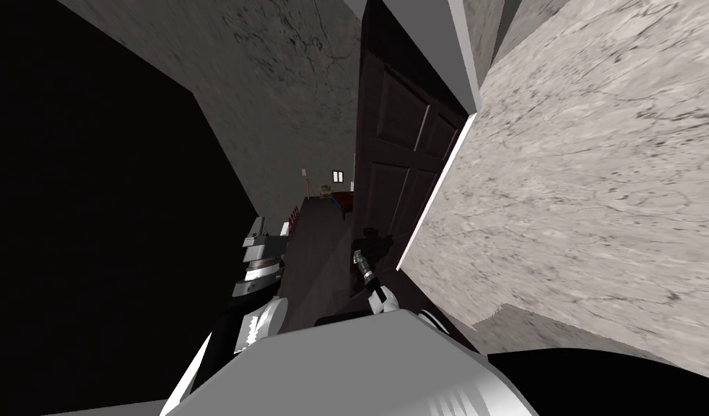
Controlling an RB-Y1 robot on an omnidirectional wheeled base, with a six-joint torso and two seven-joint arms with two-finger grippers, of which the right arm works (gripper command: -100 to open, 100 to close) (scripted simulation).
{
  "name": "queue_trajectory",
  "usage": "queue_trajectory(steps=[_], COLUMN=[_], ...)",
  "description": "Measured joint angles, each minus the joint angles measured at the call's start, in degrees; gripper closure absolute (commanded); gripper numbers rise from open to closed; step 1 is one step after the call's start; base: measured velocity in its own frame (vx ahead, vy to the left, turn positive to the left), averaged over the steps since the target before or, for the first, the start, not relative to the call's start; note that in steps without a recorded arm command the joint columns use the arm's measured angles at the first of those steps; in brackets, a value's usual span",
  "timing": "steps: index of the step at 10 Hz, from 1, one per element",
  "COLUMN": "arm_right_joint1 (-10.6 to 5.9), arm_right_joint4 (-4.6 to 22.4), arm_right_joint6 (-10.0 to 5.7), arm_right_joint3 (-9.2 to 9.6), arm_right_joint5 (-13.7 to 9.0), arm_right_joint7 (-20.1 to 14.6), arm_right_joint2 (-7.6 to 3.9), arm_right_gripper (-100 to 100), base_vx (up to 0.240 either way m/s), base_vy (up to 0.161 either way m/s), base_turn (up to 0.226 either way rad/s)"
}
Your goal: Push the door open
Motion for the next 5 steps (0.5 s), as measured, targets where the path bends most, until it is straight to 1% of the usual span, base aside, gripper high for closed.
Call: queue_trajectory(steps=[1,2,3,4,5], arm_right_joint1=[1.27,0.18,-0.13,1.16,0.11], arm_right_joint4=[-2.5,-0.7,0.1,-2.2,-0.5], arm_right_joint6=[1.02,0.26,-0.51,0.77,0.39], arm_right_joint3=[-0.12,-0.37,-0.82,-1.22,-1.73], arm_right_joint5=[0.0,-0.2,-0.4,-0.6,-0.8], arm_right_joint7=[0.1,0.2,0.3,0.5,0.8], arm_right_joint2=[-0.35,-0.18,-0.17,-0.49,-0.24], arm_right_gripper=[100,100,100,100,100], base_vx=[0.138,0.137,0.170,0.122,0.135], base_vy=[0.047,0.081,0.115,0.069,0.098], base_turn=[-0.010,-0.026,-0.062,-0.043,-0.041])
